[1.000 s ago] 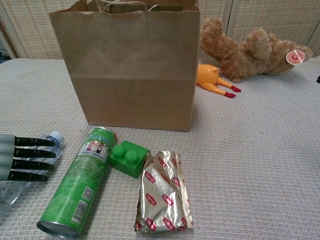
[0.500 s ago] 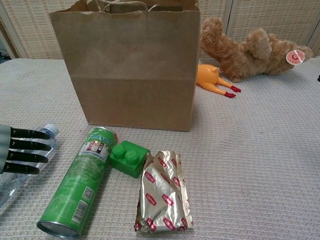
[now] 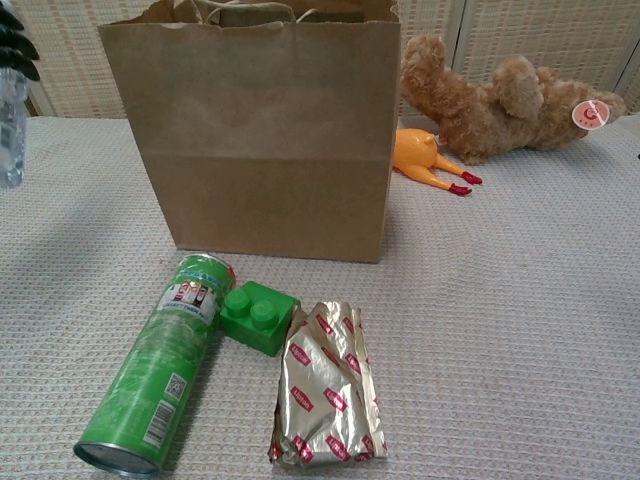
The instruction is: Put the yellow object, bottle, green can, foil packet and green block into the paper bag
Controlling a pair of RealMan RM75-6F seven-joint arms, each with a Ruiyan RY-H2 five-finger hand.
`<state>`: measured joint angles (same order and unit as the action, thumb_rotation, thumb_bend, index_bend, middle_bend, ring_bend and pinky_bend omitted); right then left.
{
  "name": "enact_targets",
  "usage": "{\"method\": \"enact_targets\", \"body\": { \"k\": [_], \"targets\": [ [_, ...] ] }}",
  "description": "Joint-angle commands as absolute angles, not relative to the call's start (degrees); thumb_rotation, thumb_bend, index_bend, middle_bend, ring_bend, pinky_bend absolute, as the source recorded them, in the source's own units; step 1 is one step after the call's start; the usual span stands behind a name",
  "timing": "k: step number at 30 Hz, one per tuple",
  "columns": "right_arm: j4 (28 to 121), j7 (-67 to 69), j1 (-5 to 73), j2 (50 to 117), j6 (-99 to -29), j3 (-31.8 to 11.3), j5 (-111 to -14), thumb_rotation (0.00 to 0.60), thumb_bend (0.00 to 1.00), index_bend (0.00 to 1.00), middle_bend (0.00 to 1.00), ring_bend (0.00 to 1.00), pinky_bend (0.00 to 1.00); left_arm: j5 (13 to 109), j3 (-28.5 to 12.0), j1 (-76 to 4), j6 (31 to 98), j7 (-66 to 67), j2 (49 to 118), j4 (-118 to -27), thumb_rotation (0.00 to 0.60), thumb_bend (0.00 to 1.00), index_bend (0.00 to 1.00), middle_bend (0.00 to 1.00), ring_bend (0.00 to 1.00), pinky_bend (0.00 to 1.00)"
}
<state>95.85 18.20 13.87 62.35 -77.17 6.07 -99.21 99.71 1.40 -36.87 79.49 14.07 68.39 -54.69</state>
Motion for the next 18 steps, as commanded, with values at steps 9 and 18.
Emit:
{"method": "enact_targets", "body": {
  "k": [9, 18],
  "targets": [
    [95.96, 18.22, 13.97, 62.31, -76.94, 6.1, -99.25, 0.6, 0.03, 0.0, 0.0, 0.0, 0.0, 74.94, -18.48, -33.97, 84.26, 13.29, 76.69, -70.15, 0.6, 0.73, 0.69, 0.75, 0.7, 0.76],
    [96.06, 18.31, 14.08, 62.23, -76.7, 6.13, -99.25, 0.6, 0.03, 0.0, 0.0, 0.0, 0.0, 54.57, -31.86, -35.45, 79.62, 9.77, 77.03, -98.27, 0.6, 0.73, 0.69, 0.76, 0.7, 0.77]
  ]
}}
